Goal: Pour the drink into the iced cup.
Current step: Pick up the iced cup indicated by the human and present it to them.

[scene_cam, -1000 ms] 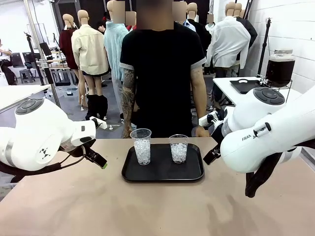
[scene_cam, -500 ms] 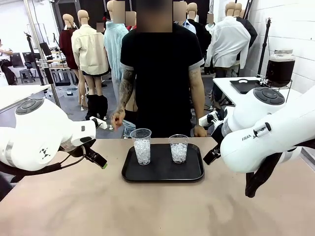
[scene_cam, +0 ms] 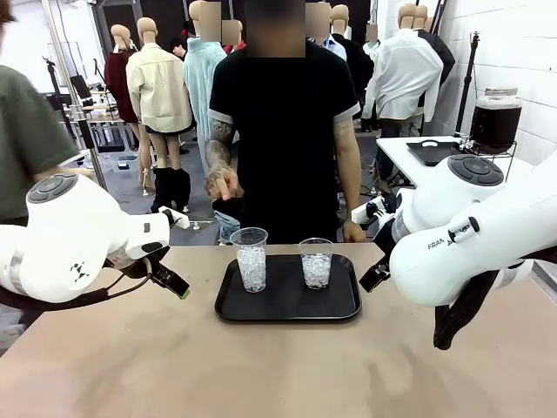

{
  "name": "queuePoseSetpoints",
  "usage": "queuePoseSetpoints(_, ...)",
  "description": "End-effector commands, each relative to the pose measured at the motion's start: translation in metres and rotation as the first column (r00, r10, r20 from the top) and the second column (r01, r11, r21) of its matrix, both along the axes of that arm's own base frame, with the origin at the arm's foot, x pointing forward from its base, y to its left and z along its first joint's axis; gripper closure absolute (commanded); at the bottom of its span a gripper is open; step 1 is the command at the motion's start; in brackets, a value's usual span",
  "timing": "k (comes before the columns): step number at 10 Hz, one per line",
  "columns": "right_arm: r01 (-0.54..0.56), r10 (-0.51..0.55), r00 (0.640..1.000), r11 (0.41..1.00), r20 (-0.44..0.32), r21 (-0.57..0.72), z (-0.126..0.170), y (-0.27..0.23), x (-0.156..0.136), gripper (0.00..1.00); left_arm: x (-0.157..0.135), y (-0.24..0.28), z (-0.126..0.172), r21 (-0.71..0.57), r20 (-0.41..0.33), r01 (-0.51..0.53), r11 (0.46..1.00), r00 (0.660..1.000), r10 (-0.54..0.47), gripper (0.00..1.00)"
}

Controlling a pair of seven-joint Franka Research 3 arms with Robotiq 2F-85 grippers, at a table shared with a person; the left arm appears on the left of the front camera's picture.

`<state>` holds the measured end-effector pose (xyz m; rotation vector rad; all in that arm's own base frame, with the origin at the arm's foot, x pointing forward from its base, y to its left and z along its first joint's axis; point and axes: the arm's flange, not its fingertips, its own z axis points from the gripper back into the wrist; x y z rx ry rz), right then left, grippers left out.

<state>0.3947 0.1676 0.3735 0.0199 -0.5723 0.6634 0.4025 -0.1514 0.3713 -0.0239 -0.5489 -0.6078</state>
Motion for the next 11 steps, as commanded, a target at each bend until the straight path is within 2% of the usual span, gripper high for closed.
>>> queuePoseSetpoints(1,0.000,0.000,1.000,1.000,0.000,0.001,0.0000,-0.0001,0.0000,0.00,0.0003,0.0008,0.0000,0.000,0.000,-0.001,1.000,1.000,0.001,0.00)
queuePoseSetpoints(11,0.000,0.000,1.000,1.000,0.000,0.001,0.0000,-0.0001,0.0000,0.00,0.0003,0.0008,0.0000,0.000,0.000,-0.001,1.000,1.000,0.001,0.00)
